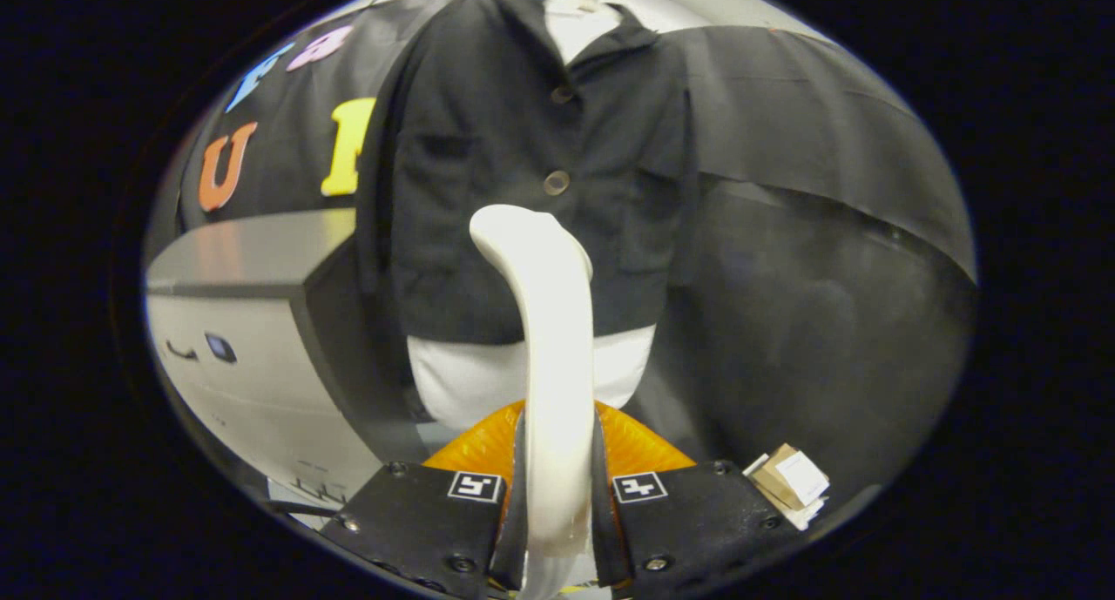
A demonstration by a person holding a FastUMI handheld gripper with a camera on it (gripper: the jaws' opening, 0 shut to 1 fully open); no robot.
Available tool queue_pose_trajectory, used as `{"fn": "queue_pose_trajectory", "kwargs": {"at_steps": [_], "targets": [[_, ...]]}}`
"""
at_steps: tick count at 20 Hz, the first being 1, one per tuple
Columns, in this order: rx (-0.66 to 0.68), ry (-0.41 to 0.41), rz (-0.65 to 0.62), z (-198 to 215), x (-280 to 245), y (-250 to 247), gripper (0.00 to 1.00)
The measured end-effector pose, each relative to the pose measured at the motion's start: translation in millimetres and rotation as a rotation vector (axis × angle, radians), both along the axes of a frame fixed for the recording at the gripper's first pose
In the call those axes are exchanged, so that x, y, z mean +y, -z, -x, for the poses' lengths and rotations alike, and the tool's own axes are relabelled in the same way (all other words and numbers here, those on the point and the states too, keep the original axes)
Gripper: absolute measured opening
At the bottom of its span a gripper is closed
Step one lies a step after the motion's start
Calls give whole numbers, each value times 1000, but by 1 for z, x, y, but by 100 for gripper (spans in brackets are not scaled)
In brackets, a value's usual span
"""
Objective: Iron the clothes twice with a garment steamer, once on the left side and once on the right side.
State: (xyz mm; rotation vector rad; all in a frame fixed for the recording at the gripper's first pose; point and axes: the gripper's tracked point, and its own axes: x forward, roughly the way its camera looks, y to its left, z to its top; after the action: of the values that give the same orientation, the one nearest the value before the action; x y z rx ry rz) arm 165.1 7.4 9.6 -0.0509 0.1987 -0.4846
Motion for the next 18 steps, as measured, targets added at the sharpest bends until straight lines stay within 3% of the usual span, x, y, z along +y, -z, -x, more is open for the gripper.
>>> {"fn": "queue_pose_trajectory", "kwargs": {"at_steps": [7,18], "targets": [[-247,96,40,43,-51,-146,33],[-560,-13,87,-13,-100,-311,33]]}}
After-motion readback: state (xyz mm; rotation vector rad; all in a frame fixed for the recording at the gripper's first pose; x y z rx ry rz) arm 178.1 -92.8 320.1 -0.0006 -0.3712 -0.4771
